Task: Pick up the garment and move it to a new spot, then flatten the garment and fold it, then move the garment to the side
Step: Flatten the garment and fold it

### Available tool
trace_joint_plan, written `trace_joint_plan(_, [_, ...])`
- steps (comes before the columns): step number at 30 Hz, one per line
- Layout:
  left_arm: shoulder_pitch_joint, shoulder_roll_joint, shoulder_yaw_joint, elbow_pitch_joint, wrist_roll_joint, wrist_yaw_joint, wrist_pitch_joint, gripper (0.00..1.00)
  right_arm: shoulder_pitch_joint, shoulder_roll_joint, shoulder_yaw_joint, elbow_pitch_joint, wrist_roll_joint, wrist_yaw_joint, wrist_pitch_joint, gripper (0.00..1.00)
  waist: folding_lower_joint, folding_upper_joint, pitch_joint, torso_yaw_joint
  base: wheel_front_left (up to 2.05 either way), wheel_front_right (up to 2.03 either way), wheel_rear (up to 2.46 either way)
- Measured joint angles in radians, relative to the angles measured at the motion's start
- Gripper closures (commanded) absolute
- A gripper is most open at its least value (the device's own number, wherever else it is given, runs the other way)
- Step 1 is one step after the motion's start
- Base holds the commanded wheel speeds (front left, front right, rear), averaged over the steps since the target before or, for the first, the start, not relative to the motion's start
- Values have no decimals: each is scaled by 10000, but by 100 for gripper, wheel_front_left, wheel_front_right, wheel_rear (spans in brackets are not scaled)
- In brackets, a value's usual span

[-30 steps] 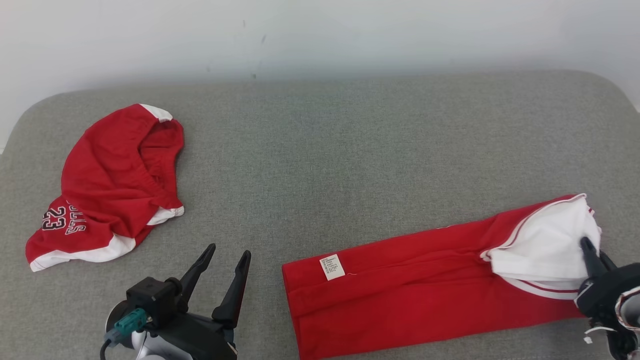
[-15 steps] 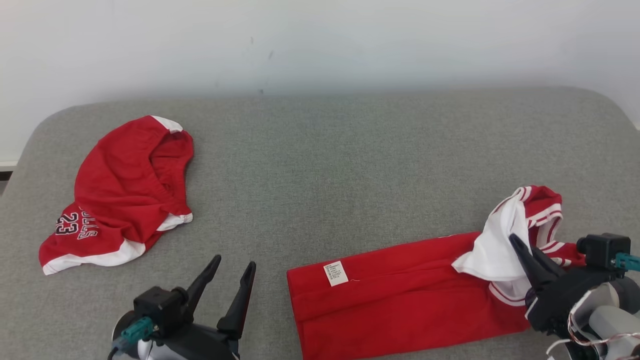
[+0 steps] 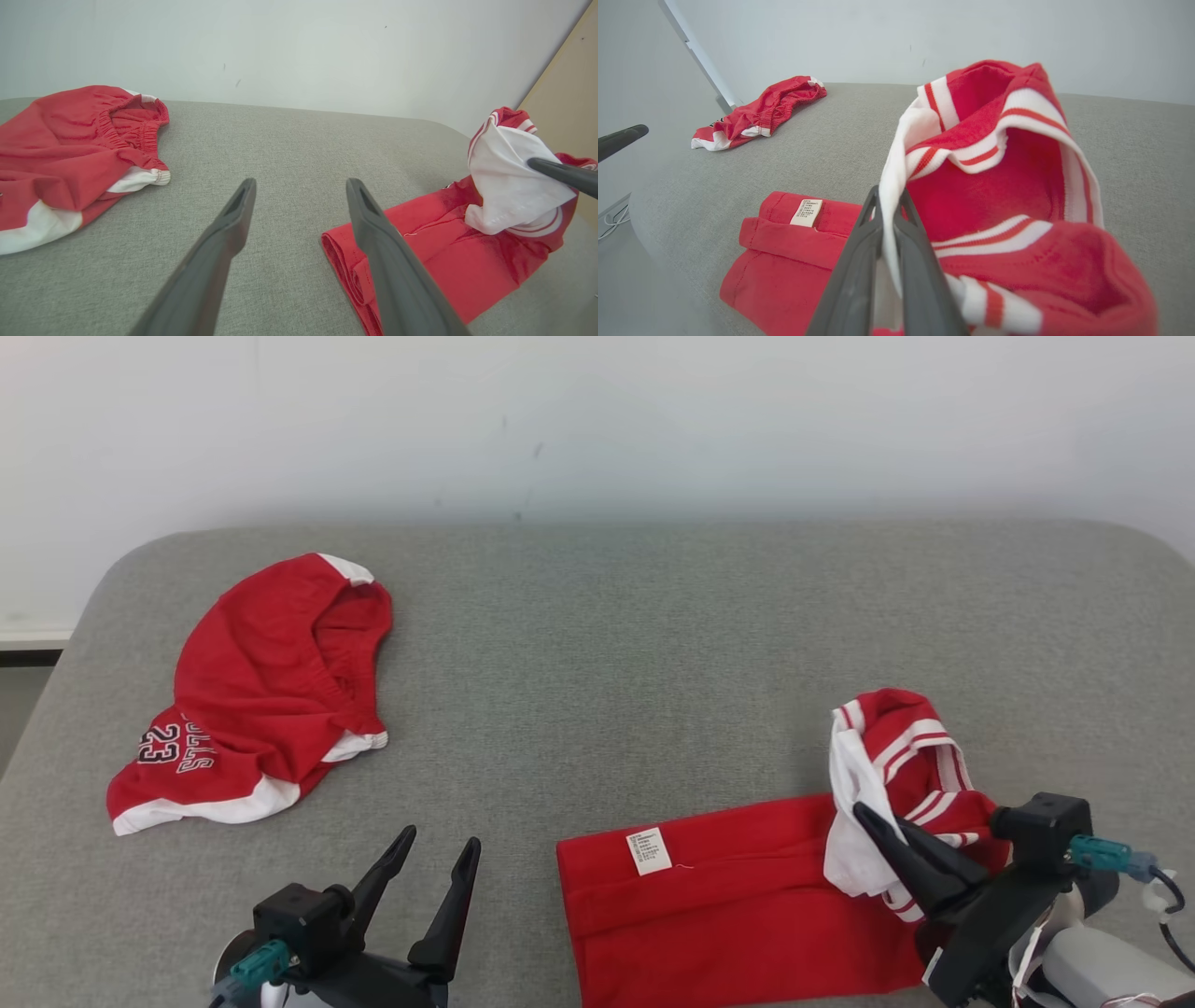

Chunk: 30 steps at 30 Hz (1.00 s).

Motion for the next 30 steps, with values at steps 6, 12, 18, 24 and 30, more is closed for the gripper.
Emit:
trace_joint_plan(6, [-17,-92,-4,13,0,-10,0,0,-52,96,430,-236,-410,0,0,100,0,0,15,295,0,0,0])
trace_joint_plan(12, [-50,-180,-6,54,0,-12,0,0,-406,380,616,-167,-809,-4,10,100,0,0,-6,622,0,0,0])
trace_joint_plan(18, [-49,-226,-10,125,0,-21,0,0,-674,570,932,-119,-1235,-96,295,100,0,0,-84,926,0,0,0])
trace_joint_plan(24, [-42,-222,35,148,-2,-19,0,0,-782,1120,1294,90,-1388,-151,662,100,0,0,-115,1113,0,0,0])
trace_joint_plan(30, [-40,-211,90,146,-2,-19,0,0,-907,1496,1478,662,-1430,-282,1083,73,0,0,-90,1223,0,0,0])
